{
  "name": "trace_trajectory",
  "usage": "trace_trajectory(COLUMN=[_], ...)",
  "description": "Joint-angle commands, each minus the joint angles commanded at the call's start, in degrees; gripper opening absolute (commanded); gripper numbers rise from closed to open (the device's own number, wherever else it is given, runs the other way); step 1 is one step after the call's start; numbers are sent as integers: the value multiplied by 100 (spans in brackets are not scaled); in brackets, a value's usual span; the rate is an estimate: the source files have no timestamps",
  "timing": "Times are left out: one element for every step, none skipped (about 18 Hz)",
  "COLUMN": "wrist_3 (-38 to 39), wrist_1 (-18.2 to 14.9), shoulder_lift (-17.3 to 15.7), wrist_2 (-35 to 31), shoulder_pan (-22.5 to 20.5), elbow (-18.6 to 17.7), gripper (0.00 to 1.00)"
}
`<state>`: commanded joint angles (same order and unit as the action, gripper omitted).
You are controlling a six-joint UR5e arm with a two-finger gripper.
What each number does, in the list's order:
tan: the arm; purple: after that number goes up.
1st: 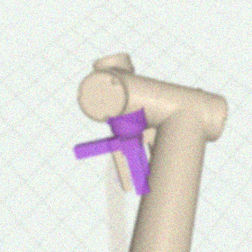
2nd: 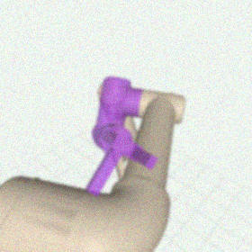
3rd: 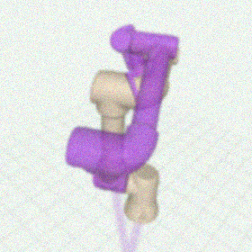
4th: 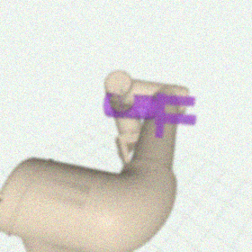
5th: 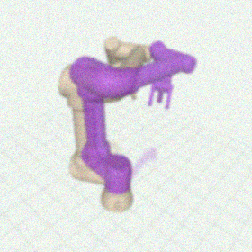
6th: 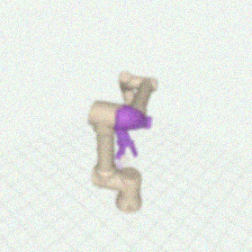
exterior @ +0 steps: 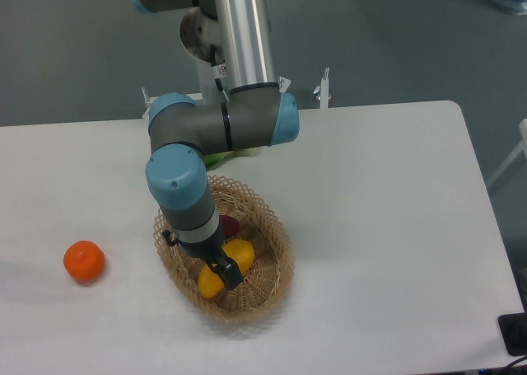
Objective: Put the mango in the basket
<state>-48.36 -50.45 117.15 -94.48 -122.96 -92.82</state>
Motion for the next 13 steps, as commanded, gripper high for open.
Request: trace_trajectory(wrist_3=[54,55,37,2,-7,-41,-94,-208,-418,-663,-892,-1034,-1139], wrist_1=[17,18,9,-9,0,-9,-26,-35,-35,-52,-70,-88,-88], shoulder_lift=[9,-17,-61,-139,-219,-254,-272,-290,-298,-307,-342,-351,-377], wrist_2=[-18,-26,-27,-18,-18,-18,-18,-26,-27,-27,-27,-27,-18], shoulder_pan=[-26,-61,-218,-394,-491,-597,-728,-843,-939,-1062,-1159,-1247,-1361], elbow=[27,27,27,27,27,27,27,27,36,36,70,71,79], gripper=[100,100,100,100,100,100,100,100,100,100,100,100,100])
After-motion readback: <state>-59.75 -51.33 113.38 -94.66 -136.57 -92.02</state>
